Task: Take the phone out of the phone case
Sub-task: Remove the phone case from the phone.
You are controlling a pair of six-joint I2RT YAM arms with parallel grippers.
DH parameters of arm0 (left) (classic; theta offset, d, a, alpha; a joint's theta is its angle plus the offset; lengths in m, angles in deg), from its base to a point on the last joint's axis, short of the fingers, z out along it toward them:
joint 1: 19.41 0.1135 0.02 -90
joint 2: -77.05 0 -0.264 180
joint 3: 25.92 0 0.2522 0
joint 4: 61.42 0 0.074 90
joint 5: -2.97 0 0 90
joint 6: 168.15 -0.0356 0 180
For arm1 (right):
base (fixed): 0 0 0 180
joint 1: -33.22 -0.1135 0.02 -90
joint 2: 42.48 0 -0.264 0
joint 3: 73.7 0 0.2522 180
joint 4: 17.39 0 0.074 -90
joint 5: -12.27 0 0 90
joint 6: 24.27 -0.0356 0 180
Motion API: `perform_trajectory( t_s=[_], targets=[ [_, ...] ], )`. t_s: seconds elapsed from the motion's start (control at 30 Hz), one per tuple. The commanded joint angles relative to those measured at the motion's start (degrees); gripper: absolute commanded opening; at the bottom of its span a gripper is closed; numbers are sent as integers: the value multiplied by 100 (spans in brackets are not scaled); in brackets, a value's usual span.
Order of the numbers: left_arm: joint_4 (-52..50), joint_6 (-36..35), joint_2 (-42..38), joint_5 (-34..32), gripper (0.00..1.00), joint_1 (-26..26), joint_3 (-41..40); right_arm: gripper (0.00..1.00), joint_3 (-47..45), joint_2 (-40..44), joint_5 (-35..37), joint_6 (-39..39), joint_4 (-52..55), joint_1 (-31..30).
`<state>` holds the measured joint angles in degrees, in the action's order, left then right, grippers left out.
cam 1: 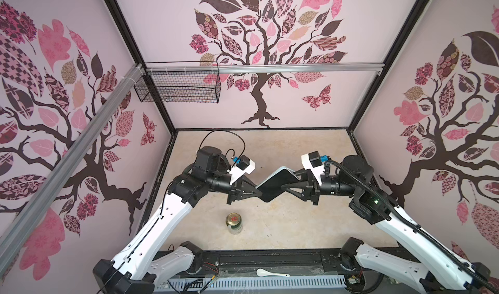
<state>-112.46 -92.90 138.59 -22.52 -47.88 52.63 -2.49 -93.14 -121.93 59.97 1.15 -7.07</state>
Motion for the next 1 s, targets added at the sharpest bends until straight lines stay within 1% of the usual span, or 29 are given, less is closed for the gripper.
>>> perform_trajectory(
  t_s=[0.0,0.23,0.33,0.43,0.53,0.63,0.7,0.8,0.83,0.87,0.97],
  targets=[
    [1582,885,81,-22,0,26,-66,33,-109,11,-1088,-518,-607,-149],
    [1570,884,104,-82,0,26,-112,25,-158,97,-1029,-465,-686,-153],
    [1605,937,97,-157,0,26,-138,21,-253,131,-1018,-568,-957,-147],
    [1652,997,95,-254,0,27,-166,13,-329,151,-934,-574,-1153,-148],
    [1720,1084,89,-440,0,30,-169,0,-364,166,-701,-353,-1174,-141],
    [1837,1253,42,-864,0,42,-161,0,-384,204,-149,-16,-1046,-143],
    [1917,1388,-17,-1129,22,34,-160,0,-345,238,450,402,-729,-144],
    [1896,1457,-87,-1521,42,38,-101,0,-325,280,1189,967,-404,-144],
    [1845,1437,-93,-1600,66,44,-66,0,-354,308,1348,1111,-391,-137],
    [1757,1407,-90,-1677,72,43,-13,0,-417,350,1534,1325,-380,-141],
    [1438,1296,4,-1808,75,53,238,0,-541,402,1892,2156,-202,-143]
  ],
)
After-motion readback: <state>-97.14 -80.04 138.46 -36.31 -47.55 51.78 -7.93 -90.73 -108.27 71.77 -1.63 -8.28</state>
